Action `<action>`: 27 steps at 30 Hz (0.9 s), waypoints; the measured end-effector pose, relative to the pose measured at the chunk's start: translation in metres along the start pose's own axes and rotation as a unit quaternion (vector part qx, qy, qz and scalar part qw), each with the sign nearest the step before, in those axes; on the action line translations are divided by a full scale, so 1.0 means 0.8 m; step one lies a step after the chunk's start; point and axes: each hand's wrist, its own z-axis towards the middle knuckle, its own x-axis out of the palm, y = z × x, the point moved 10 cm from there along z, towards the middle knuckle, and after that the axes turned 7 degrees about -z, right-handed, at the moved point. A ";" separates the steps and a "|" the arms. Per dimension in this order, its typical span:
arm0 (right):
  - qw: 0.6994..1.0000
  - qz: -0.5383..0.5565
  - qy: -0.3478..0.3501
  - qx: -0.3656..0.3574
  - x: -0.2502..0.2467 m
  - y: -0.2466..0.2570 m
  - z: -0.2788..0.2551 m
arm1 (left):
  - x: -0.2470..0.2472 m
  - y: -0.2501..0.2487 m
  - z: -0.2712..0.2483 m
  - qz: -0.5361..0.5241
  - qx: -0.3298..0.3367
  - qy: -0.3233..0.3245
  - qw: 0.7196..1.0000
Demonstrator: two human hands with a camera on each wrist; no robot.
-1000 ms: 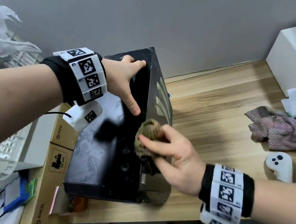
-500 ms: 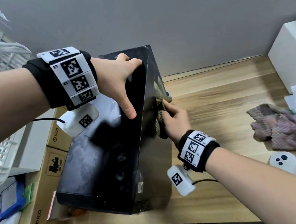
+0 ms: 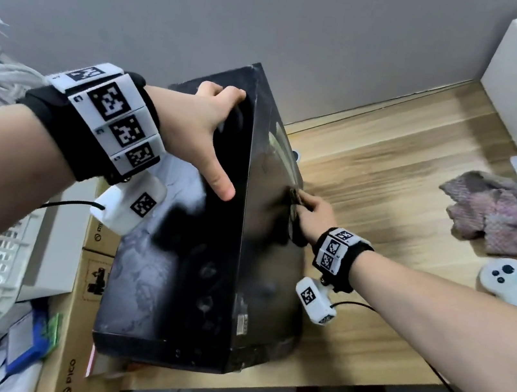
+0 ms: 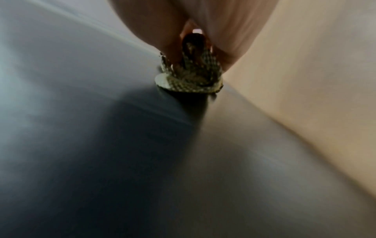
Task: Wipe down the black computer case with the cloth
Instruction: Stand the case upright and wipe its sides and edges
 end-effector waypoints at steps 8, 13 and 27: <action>0.936 -0.021 -0.014 -0.352 -0.006 0.235 -0.118 | 0.001 -0.004 0.004 -0.022 0.013 -0.009 1.000; 0.944 0.000 -0.035 -0.328 -0.001 0.231 -0.082 | 0.001 0.000 0.004 -0.031 0.010 -0.017 0.999; 0.991 -0.131 0.028 -0.010 0.006 0.024 0.070 | 0.005 0.004 0.006 -0.043 0.022 0.004 0.999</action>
